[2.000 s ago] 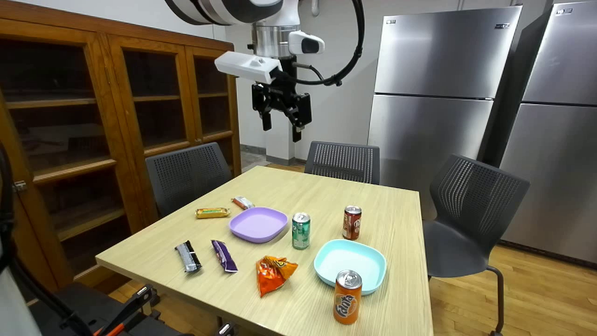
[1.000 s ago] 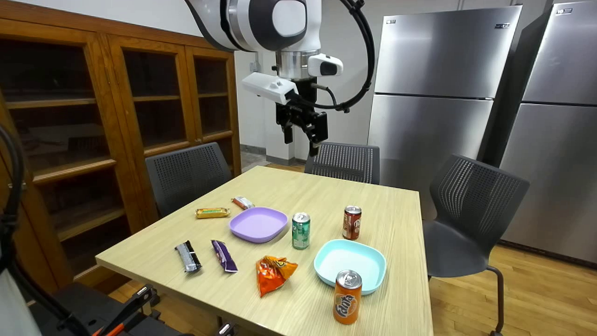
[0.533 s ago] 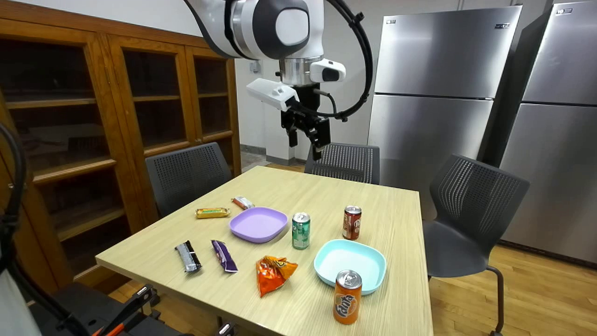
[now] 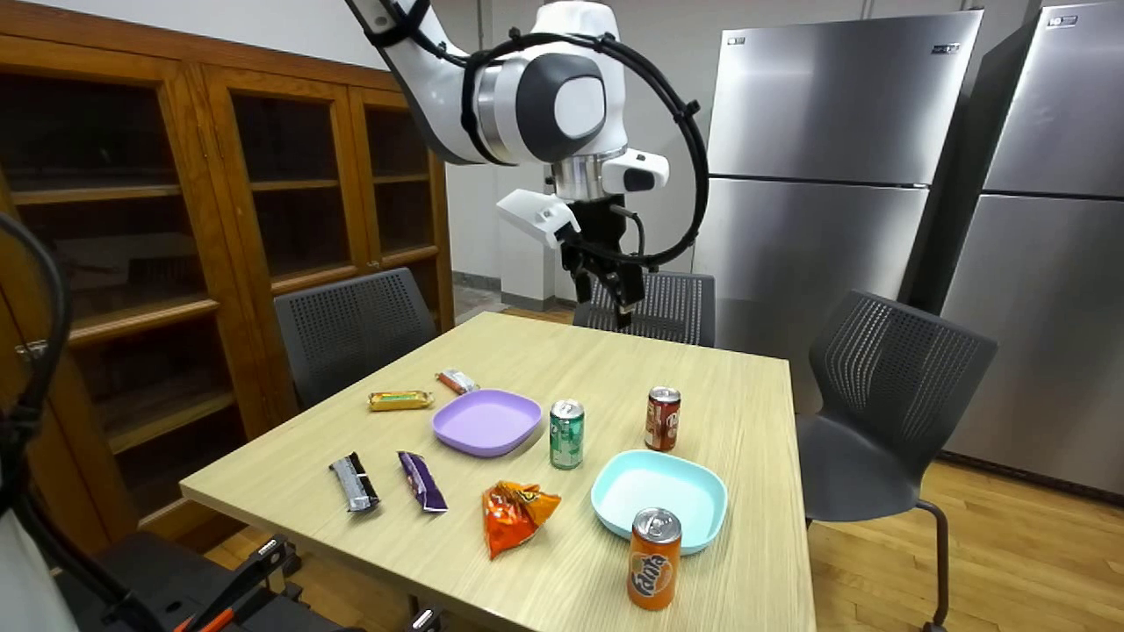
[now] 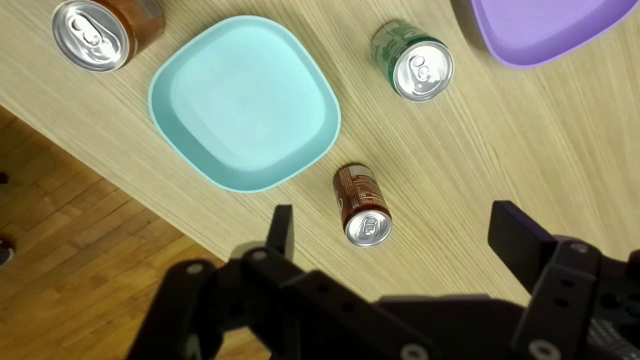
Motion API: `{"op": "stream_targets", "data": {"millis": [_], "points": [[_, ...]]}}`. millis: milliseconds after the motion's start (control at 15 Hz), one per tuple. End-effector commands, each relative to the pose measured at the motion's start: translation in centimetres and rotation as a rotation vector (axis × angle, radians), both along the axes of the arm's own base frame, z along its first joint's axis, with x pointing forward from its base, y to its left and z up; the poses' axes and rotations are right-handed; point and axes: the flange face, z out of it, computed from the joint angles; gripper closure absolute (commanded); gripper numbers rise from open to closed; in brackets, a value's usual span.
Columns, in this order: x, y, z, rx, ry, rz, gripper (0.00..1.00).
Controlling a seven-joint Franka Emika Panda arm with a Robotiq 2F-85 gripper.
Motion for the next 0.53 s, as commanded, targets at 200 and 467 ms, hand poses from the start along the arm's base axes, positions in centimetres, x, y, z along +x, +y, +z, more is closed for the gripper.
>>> {"op": "stream_targets", "data": {"millis": [200,467], "points": [[4.7,-1.8,-2.7,-0.031,-0.004,-0.089,0.0],[7.1,-2.8,-4.4,-0.038,0.003,-0.115,0.0]]}}
